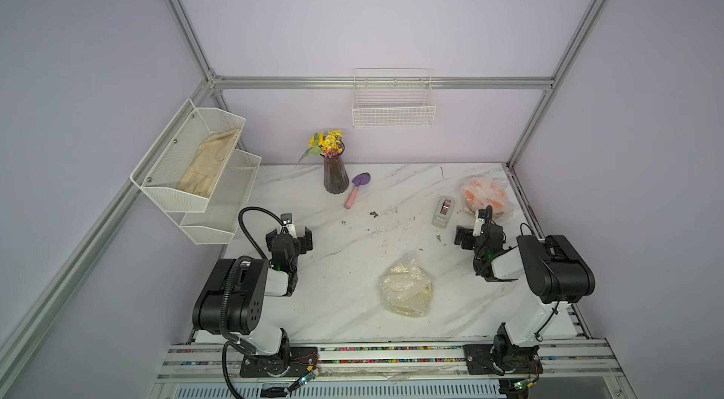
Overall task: Wrap dinner plates in bubble wrap
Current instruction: Reset both arms
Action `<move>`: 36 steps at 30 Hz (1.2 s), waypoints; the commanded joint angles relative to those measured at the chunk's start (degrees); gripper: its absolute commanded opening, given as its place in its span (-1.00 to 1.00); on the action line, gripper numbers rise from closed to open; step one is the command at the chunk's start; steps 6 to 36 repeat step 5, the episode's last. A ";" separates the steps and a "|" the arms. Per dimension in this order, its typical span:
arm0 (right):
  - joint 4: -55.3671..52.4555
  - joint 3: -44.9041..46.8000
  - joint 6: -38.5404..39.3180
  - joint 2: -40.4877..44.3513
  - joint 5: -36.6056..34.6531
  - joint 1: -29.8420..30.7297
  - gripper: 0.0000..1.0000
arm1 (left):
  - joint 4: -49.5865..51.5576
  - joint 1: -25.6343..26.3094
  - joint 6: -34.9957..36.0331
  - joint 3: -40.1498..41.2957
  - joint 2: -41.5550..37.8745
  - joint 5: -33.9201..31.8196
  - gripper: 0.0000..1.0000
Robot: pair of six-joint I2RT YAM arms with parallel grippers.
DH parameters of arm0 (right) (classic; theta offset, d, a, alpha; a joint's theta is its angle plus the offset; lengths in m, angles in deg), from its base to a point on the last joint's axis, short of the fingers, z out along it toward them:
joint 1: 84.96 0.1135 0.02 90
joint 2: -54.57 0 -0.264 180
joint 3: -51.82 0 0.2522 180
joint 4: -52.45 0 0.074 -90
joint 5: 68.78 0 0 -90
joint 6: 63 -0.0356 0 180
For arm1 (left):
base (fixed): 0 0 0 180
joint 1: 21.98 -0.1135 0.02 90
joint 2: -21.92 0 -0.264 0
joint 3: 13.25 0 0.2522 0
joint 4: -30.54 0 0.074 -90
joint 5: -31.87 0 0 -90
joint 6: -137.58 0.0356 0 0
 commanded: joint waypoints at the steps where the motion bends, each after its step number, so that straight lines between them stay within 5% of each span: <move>1: 1.68 -0.26 2.92 -0.42 -1.83 1.85 0.95 | -2.52 -0.29 0.33 -3.18 -0.51 0.47 0.99; 36: -0.03 -1.18 2.59 -0.22 -4.09 2.26 0.95 | -2.54 -0.29 0.33 -3.17 -0.51 0.54 0.99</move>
